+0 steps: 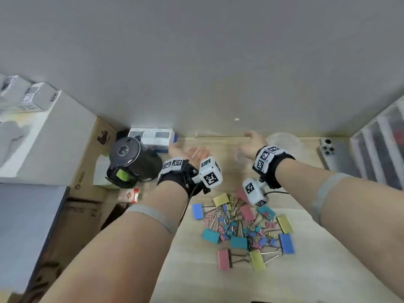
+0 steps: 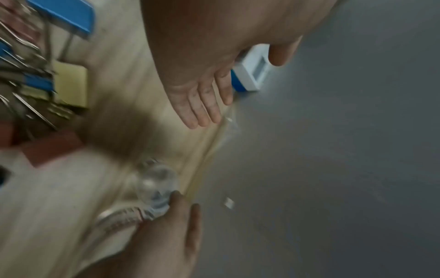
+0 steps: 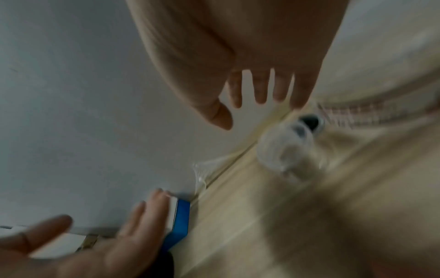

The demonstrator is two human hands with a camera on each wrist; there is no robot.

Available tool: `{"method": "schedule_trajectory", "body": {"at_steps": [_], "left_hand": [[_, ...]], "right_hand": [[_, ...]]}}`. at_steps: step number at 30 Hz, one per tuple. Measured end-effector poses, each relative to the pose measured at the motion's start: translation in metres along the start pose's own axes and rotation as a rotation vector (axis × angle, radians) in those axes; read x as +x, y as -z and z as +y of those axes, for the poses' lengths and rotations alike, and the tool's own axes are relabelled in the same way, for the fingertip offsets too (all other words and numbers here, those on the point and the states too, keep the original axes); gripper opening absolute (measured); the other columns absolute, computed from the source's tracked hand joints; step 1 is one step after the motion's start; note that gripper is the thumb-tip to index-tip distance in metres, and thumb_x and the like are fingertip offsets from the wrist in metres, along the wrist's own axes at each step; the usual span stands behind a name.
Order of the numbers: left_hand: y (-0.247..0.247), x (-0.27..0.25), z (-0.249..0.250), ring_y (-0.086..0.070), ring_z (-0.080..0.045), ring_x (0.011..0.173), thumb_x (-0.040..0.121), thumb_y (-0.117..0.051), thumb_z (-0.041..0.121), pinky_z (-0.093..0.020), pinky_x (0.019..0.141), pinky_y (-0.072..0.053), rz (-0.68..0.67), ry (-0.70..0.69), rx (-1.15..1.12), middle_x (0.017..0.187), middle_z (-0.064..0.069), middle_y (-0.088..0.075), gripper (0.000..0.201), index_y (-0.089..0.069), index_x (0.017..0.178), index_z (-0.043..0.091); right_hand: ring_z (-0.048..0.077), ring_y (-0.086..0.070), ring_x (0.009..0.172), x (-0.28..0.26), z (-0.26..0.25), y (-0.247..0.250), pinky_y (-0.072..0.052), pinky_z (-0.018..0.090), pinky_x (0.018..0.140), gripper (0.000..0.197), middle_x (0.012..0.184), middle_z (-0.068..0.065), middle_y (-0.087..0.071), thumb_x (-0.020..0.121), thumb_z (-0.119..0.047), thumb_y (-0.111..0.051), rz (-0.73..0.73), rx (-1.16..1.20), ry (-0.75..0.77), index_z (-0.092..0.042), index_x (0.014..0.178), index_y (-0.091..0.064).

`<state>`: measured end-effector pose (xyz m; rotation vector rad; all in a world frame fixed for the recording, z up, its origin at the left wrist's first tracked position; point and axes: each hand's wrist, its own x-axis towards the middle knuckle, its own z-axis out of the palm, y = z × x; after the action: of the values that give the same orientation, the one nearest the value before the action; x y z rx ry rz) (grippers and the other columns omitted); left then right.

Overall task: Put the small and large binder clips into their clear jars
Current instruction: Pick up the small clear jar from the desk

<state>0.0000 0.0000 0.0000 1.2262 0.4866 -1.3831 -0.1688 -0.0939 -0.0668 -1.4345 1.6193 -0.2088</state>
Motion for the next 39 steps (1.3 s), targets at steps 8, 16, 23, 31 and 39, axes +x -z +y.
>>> {"method": "schedule_trajectory", "body": {"at_steps": [8,16,23,31,39], "left_hand": [[0.058,0.041,-0.041,-0.05,-0.04,0.136,0.099,-0.043,0.051,-0.053,0.114,-0.038,0.112,0.026,0.05,0.145,-0.024,-0.053,0.059,-0.052,0.127,0.0],[0.045,0.047,-0.062,-0.057,-0.038,0.122,0.096,-0.049,0.047,-0.053,0.106,-0.047,0.085,0.079,0.139,0.136,-0.024,-0.057,0.059,-0.054,0.131,0.001],[0.006,0.026,-0.078,-0.06,-0.03,0.08,0.099,-0.045,0.052,-0.037,0.075,-0.048,0.005,0.064,0.476,0.064,-0.014,-0.072,0.053,-0.065,0.1,0.003],[0.026,0.022,-0.097,-0.053,-0.02,0.07,0.102,-0.046,0.054,-0.028,0.058,-0.037,0.024,0.067,0.712,0.1,-0.013,-0.065,0.04,-0.06,0.103,0.017],[0.047,0.012,-0.101,-0.052,-0.023,0.067,0.106,-0.04,0.05,-0.028,0.055,-0.035,0.094,0.049,0.667,0.084,-0.013,-0.064,0.042,-0.057,0.098,0.012]], "right_hand": [[0.031,-0.029,0.134,0.012,0.037,-0.051,-0.038,0.039,0.098,0.057,0.145,0.007,-0.034,0.08,-0.006,-0.058,0.039,-0.36,0.155,-0.025,0.133,-0.047],[0.031,-0.041,0.129,0.002,0.034,-0.036,-0.038,0.037,0.101,0.064,0.143,0.01,-0.04,0.084,-0.025,-0.065,0.021,-0.287,0.282,-0.022,0.142,-0.038],[0.021,-0.065,0.082,-0.026,0.016,-0.019,-0.054,0.042,0.083,0.073,0.093,-0.002,-0.068,0.072,-0.088,-0.031,-0.159,-0.216,0.29,-0.026,0.1,-0.06],[0.017,-0.063,0.08,-0.047,0.055,-0.031,-0.05,0.034,0.074,0.075,0.104,0.0,-0.067,0.078,-0.084,-0.032,-0.266,-0.238,0.303,-0.026,0.121,-0.052],[0.017,-0.059,0.09,-0.073,0.07,-0.053,-0.045,0.031,0.078,0.056,0.105,0.0,-0.064,0.093,-0.061,-0.043,-0.248,-0.119,0.413,-0.019,0.128,-0.053]]}}
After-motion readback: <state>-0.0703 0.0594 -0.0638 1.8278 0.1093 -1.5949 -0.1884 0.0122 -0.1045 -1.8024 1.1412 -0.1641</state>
